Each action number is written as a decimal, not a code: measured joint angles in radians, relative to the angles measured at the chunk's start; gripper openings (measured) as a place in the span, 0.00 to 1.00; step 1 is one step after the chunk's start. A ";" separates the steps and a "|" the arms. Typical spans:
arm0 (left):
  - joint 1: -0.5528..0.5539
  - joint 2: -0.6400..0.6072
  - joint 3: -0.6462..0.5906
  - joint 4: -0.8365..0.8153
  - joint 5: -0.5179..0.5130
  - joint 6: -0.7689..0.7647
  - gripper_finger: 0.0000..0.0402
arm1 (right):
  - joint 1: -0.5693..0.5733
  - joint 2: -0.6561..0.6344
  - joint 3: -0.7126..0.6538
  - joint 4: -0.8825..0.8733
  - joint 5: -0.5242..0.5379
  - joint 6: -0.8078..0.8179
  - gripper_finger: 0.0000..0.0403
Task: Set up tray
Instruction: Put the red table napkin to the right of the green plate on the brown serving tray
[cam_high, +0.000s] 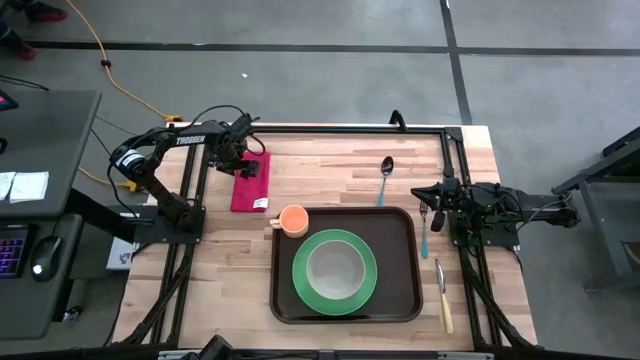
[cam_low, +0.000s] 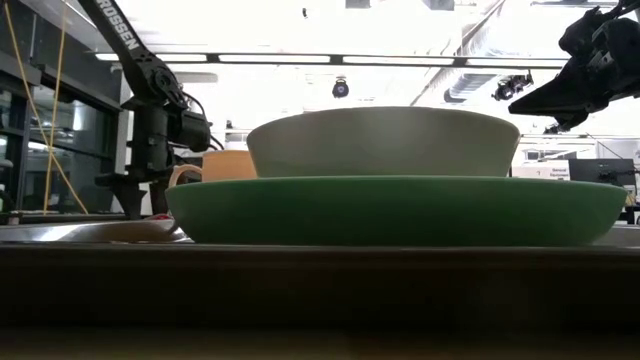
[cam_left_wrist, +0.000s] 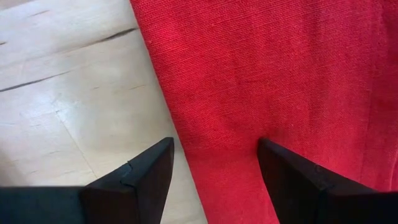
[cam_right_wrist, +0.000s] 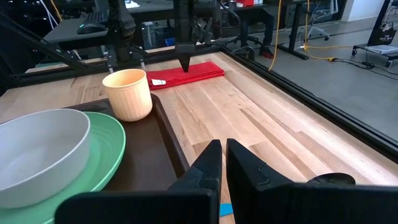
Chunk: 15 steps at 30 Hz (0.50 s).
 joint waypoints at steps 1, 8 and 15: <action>0.000 0.000 0.000 0.000 0.000 0.000 0.66 | 0.000 0.000 0.000 0.000 0.000 0.000 0.00; 0.000 0.000 -0.001 -0.002 -0.003 0.000 0.53 | 0.000 0.000 0.000 0.000 0.000 0.003 0.00; 0.000 0.000 -0.002 0.006 0.011 -0.024 0.32 | 0.000 0.000 0.000 0.000 0.000 0.004 0.00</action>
